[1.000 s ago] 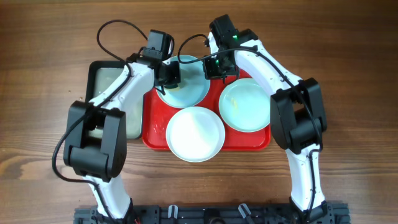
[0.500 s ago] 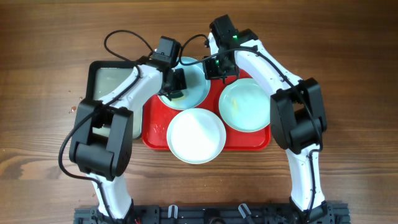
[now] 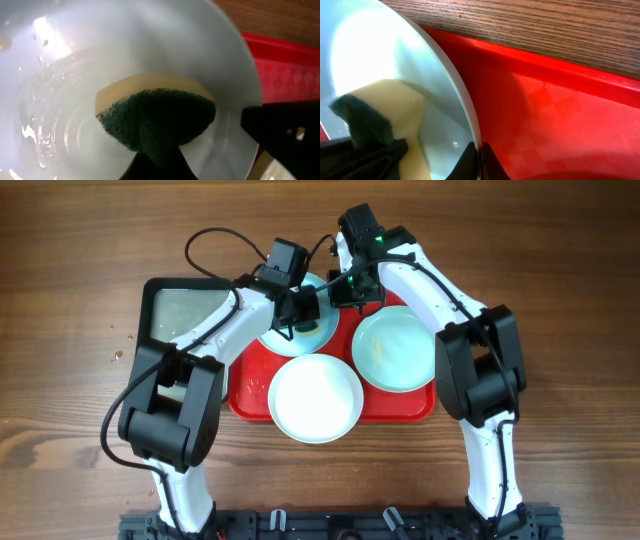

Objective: Clean dirty plates on tray and stack at the side
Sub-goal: 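Scrub the plate surface with the sponge in the left gripper, then return the sponge to the black water tray with left gripper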

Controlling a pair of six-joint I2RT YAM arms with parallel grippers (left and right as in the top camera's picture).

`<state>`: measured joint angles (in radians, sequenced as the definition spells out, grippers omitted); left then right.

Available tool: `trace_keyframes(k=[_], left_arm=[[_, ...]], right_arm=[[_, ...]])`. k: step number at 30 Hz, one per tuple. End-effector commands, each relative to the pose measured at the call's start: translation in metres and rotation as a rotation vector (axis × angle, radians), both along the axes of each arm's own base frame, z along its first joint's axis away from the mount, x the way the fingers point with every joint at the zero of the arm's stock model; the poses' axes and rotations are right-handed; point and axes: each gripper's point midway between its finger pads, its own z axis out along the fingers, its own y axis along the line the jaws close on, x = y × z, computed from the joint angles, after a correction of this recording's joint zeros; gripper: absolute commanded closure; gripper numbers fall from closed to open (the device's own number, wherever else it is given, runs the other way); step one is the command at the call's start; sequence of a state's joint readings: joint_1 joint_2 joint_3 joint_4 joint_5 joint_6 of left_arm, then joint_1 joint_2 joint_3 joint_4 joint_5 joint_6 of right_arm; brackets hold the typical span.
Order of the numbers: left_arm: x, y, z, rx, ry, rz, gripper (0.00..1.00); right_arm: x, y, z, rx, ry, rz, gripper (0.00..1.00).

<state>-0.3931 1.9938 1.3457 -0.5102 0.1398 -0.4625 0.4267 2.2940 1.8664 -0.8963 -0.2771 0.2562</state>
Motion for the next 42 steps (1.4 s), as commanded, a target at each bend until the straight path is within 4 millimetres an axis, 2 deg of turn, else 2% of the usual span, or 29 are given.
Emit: trace_keyframes(k=[1, 5, 9, 13, 18, 20, 21, 22, 23, 26, 27, 28, 31, 33, 37, 38, 39, 40, 42], left_arm=[[-0.014, -0.006, -0.008, -0.003, 0.055, -0.009, 0.96], [-0.013, 0.011, -0.017, 0.097, 0.026, -0.032, 0.96], [-0.007, 0.027, -0.017, 0.22, -0.034, -0.15, 0.94], [0.004, 0.05, -0.012, 0.284, -0.063, -0.104, 0.94], [0.013, 0.068, -0.004, 0.278, -0.077, -0.055, 0.94], [0.015, 0.065, 0.004, 0.233, -0.086, -0.057, 0.96], [0.017, 0.059, 0.014, 0.185, -0.1, -0.066, 0.96], [0.022, 0.052, 0.031, 0.139, -0.135, -0.074, 0.96], [0.027, 0.05, 0.049, 0.121, -0.175, -0.072, 0.96], [0.034, 0.051, 0.105, 0.088, -0.295, -0.05, 0.96], [0.035, 0.058, 0.132, 0.075, -0.351, -0.03, 0.95], [0.035, 0.066, 0.147, 0.07, -0.38, -0.012, 0.95], [0.029, 0.101, 0.178, 0.075, -0.419, 0.061, 0.96], [0.024, 0.144, 0.177, 0.088, -0.379, 0.148, 0.96], [0.008, 0.184, 0.165, -0.023, -0.268, 0.218, 0.96], [0.005, 0.206, 0.163, -0.029, -0.25, 0.268, 0.96], [0.001, 0.226, 0.161, -0.023, -0.236, 0.318, 0.96], [-0.002, 0.238, 0.16, -0.02, -0.227, 0.348, 0.96], [-0.013, 0.265, 0.155, -0.014, -0.192, 0.419, 0.96]], right_arm=[[-0.007, 0.003, -0.013, -0.001, 0.027, 0.028, 0.96], [-0.007, 0.003, -0.013, -0.001, 0.029, 0.026, 0.96], [-0.007, 0.003, -0.013, -0.001, 0.029, 0.027, 0.96], [-0.007, 0.003, -0.013, -0.002, 0.03, 0.027, 0.96], [-0.007, 0.003, -0.013, -0.002, 0.03, 0.027, 0.96], [-0.007, 0.003, -0.013, -0.001, 0.029, 0.027, 0.95], [-0.007, 0.003, -0.013, -0.001, 0.027, 0.027, 0.91], [-0.006, 0.003, -0.013, 0.0, 0.026, 0.027, 0.75], [-0.006, 0.003, -0.013, 0.001, 0.025, 0.026, 0.68], [-0.005, 0.003, -0.013, -0.005, 0.019, 0.025, 0.6], [-0.005, 0.003, -0.013, -0.004, 0.019, 0.024, 0.58], [-0.005, 0.003, -0.013, -0.004, 0.019, 0.024, 0.58], [-0.005, 0.003, -0.013, -0.004, 0.019, 0.024, 0.58], [-0.005, 0.003, -0.013, -0.004, 0.019, 0.024, 0.59], [-0.007, 0.002, -0.024, -0.003, 0.027, 0.008, 0.6], [-0.009, 0.001, -0.031, -0.001, 0.031, -0.007, 0.6], [-0.011, 0.0, -0.037, 0.002, 0.038, -0.024, 0.62], [-0.011, 0.0, -0.04, 0.003, 0.038, -0.029, 0.65], [-0.011, 0.0, -0.042, 0.005, 0.032, -0.029, 0.77]])
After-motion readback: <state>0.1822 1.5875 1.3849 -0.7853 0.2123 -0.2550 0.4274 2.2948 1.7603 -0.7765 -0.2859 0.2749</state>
